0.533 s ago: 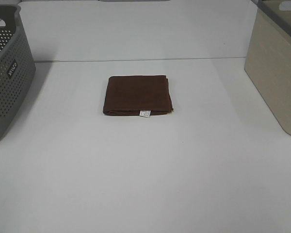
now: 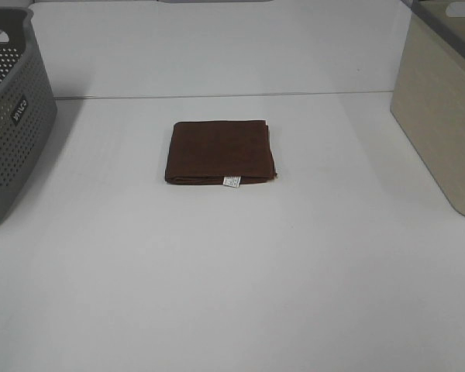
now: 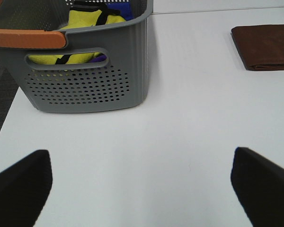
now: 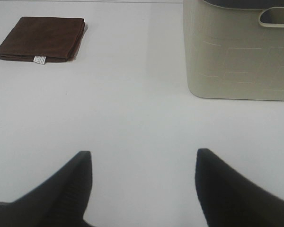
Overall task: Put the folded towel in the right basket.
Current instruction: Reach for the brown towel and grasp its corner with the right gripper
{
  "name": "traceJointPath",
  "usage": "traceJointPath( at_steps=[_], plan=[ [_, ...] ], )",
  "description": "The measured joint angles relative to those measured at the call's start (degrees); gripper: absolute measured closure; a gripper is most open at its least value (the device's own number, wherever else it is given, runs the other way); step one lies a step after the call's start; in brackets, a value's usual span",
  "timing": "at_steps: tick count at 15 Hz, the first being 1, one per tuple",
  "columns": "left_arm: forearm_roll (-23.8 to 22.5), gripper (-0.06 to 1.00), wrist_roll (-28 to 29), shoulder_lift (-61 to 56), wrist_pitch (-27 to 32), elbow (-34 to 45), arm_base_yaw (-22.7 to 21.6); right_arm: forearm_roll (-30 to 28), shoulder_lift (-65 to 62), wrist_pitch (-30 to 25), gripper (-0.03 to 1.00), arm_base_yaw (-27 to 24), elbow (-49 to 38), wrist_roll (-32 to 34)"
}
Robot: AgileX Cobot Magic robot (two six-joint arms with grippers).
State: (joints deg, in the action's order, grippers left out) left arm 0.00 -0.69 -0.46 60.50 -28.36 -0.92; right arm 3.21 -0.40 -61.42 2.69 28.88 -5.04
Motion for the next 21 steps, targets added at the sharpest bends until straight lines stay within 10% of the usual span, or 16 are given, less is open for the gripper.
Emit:
traceJointPath(
  at_steps=[21],
  plan=[
    [0.00, -0.03, 0.00, 0.00, 0.00, 0.00, 0.00, 0.00, 0.00, 0.00, 0.36, 0.00, 0.00, 0.00]
  ],
)
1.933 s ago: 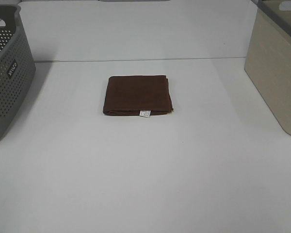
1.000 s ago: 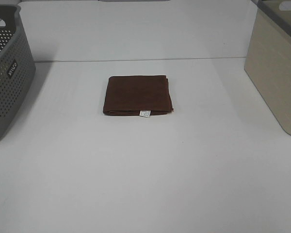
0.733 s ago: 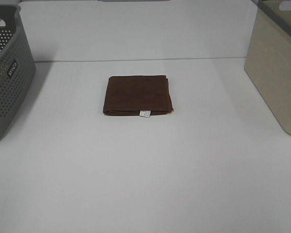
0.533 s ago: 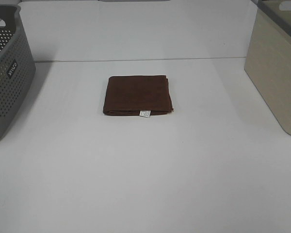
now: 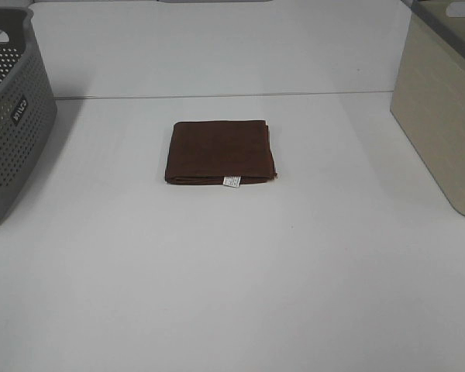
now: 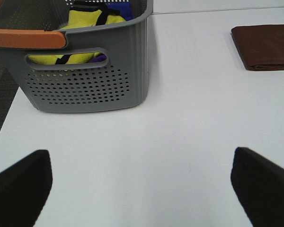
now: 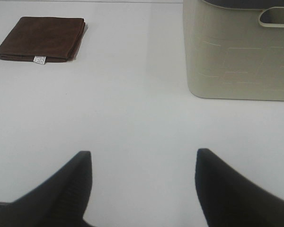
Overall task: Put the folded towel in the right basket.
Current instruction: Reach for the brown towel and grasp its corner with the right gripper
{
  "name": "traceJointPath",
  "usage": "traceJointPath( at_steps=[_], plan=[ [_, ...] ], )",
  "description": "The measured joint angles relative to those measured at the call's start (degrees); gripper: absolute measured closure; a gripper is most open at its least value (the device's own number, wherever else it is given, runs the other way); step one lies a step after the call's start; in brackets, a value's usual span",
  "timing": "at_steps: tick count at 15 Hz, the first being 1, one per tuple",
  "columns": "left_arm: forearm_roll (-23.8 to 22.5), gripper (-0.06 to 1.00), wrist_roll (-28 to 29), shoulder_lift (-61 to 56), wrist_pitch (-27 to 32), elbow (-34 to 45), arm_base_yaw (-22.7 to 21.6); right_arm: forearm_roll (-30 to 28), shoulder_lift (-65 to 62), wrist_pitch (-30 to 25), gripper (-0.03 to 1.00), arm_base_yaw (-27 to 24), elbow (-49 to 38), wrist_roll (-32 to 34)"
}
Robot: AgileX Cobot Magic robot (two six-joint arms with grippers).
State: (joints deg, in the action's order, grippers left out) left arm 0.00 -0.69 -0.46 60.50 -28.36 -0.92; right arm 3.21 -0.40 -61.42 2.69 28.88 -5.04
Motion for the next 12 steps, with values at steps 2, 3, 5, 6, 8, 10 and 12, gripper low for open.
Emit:
traceJointPath(
  at_steps=[2, 3, 5, 6, 8, 10, 12],
  plan=[
    [0.00, -0.03, 0.00, 0.00, 0.00, 0.00, 0.00, 0.00, 0.00, 0.00, 0.36, 0.00, 0.00, 0.00],
    [0.00, -0.03, 0.00, 0.00, 0.00, 0.00, 0.00, 0.00, 0.00, 0.00, 0.36, 0.00, 0.00, 0.00],
    [0.00, -0.03, 0.00, 0.00, 0.00, 0.00, 0.00, 0.00, 0.00, 0.00, 0.36, 0.00, 0.00, 0.00],
    [0.00, -0.03, 0.00, 0.00, 0.00, 0.00, 0.00, 0.00, 0.00, 0.00, 0.36, 0.00, 0.00, 0.00],
    [0.00, -0.03, 0.00, 0.00, 0.00, 0.00, 0.00, 0.00, 0.00, 0.00, 0.36, 0.00, 0.00, 0.00],
    [0.00, -0.03, 0.00, 0.00, 0.00, 0.00, 0.00, 0.00, 0.00, 0.00, 0.36, 0.00, 0.00, 0.00],
    [0.00, -0.03, 0.00, 0.00, 0.00, 0.00, 0.00, 0.00, 0.00, 0.00, 0.36, 0.00, 0.00, 0.00]
  ],
)
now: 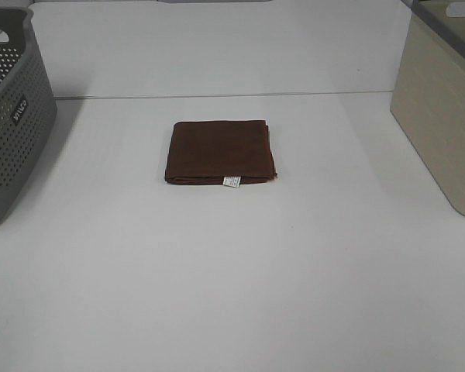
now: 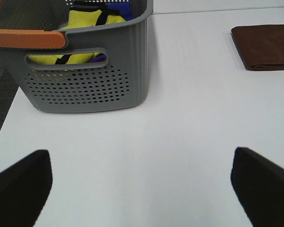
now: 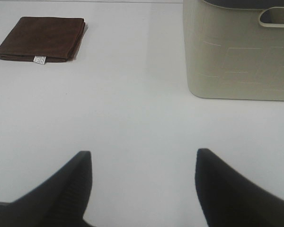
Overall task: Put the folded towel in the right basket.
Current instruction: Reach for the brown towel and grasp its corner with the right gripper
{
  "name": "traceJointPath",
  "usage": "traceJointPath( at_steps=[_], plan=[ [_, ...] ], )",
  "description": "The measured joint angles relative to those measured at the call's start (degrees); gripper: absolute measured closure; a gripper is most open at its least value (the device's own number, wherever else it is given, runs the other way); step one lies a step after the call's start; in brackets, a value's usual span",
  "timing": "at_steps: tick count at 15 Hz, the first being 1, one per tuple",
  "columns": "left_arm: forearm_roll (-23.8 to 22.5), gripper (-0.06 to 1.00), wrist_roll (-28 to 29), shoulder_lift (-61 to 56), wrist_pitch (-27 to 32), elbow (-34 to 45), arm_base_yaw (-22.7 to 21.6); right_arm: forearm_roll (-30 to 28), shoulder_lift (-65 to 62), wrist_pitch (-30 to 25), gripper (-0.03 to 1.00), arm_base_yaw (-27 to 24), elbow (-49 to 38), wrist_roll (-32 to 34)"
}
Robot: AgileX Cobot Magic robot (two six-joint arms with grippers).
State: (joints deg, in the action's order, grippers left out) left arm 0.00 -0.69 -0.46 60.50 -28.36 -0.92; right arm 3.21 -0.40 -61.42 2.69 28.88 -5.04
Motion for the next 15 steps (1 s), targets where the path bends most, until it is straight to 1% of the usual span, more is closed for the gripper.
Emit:
traceJointPath(
  at_steps=[13, 15],
  plan=[
    [0.00, -0.03, 0.00, 0.00, 0.00, 0.00, 0.00, 0.00, 0.00, 0.11, 0.36, 0.00, 0.00, 0.00],
    [0.00, -0.03, 0.00, 0.00, 0.00, 0.00, 0.00, 0.00, 4.18, 5.73, 0.36, 0.00, 2.23, 0.00]
  ],
)
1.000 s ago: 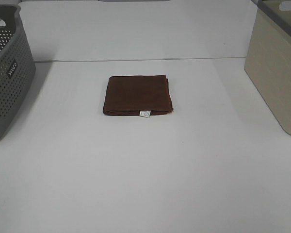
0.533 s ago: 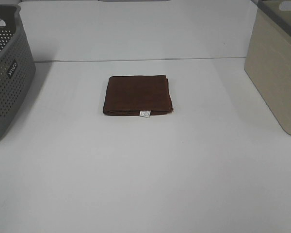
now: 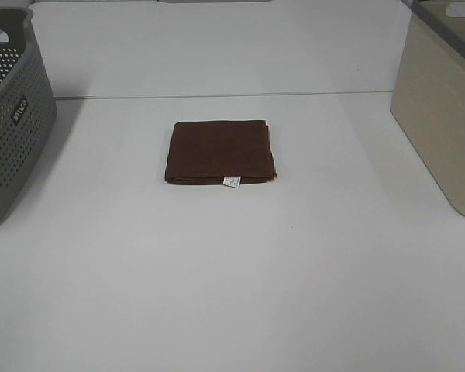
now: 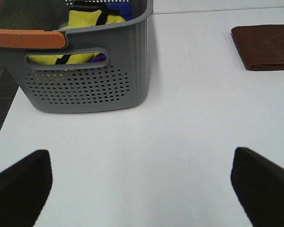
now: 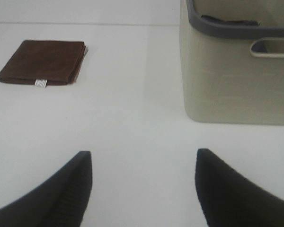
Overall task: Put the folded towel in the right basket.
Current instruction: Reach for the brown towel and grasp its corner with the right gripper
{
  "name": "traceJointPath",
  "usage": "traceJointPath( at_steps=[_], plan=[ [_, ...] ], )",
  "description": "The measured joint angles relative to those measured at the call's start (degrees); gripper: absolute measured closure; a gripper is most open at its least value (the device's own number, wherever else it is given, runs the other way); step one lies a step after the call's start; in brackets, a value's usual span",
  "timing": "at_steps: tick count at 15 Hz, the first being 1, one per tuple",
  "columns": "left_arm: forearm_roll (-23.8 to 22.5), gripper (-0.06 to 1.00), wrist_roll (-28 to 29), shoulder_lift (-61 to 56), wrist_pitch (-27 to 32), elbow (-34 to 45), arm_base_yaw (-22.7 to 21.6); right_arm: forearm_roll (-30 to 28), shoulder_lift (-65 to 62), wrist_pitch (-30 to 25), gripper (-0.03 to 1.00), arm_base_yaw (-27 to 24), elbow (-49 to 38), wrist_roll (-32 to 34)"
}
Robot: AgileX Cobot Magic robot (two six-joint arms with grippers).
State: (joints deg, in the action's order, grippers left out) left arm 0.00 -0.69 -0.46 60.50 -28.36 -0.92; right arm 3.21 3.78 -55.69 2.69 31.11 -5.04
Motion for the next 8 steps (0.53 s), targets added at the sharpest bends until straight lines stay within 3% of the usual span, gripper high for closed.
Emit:
traceJointPath(
  at_steps=[4, 8],
  plan=[
    [0.00, -0.03, 0.00, 0.00, 0.00, 0.00, 0.00, 0.00, 16.16, 9.91, 0.36, 0.00, 5.50, 0.00],
    [0.00, -0.03, 0.00, 0.00, 0.00, 0.00, 0.00, 2.12, 39.13, 12.66, 0.36, 0.00, 17.02, -0.06]
  ],
)
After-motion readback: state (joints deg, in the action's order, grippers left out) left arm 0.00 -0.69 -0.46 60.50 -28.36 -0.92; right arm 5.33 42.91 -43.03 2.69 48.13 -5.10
